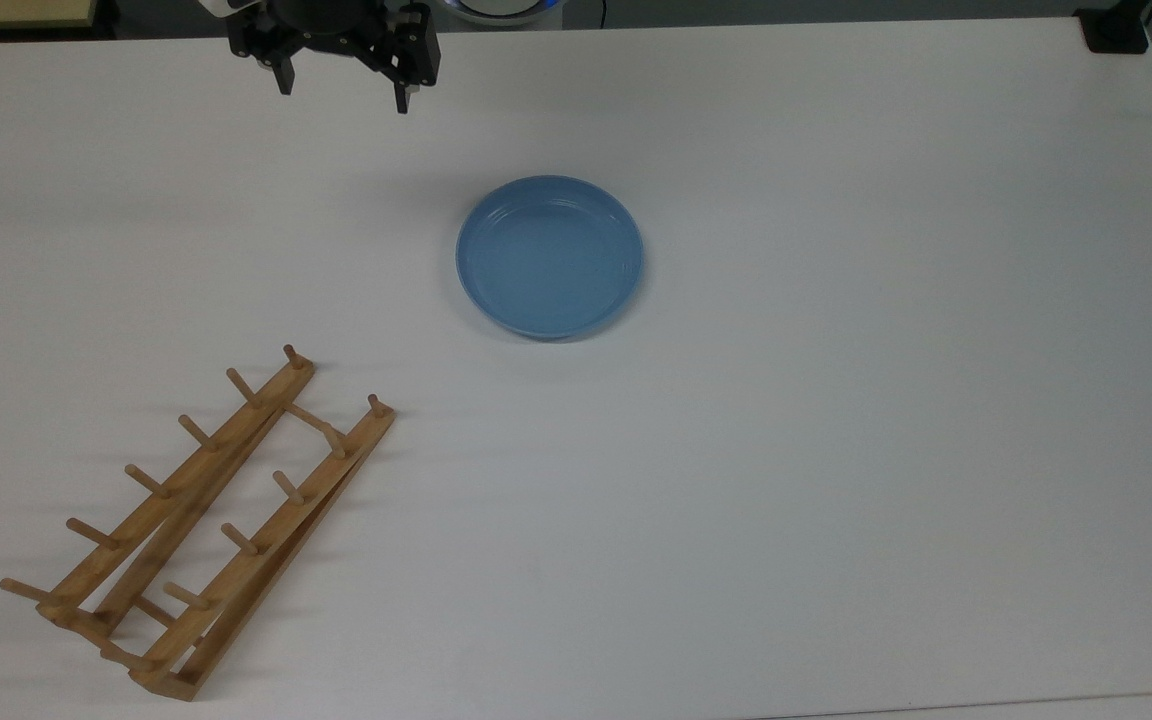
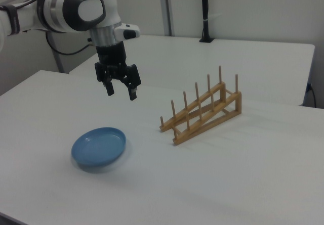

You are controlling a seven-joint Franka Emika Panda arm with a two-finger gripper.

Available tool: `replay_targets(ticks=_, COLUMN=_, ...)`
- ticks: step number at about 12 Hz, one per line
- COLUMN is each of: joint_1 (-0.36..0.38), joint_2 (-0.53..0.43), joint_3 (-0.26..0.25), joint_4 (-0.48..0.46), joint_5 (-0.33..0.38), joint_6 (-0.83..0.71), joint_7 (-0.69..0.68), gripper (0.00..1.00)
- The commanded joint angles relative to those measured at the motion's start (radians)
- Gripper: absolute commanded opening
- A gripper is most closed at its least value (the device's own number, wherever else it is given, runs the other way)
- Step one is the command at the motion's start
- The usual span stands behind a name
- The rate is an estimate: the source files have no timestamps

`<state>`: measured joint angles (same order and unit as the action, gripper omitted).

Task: Place plate in plate rack
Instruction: 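Move the open gripper toward the light blue plate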

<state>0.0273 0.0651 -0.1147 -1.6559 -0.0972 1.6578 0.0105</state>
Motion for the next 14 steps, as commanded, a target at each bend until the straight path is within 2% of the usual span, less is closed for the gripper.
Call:
replay_targets(ticks=1, joint_1=-0.003, joint_2=0.030, joint_3=0.012, joint_4=-0.021, joint_5=0.075, joint_6=0.058, joint_7=-0.038, gripper=1.00)
replay_targets(ticks=8, joint_1=-0.026, joint_2=0.012, joint_3=0.001, joint_4=-0.008, joint_5=0.071, joint_6=0.057, joint_7=-0.044, gripper=1.00)
replay_targets(ticks=14, joint_1=-0.026, joint_2=0.044, joint_3=0.006, joint_4=-0.012, joint_5=0.076, joint_6=0.072, joint_7=-0.072, gripper=1.00)
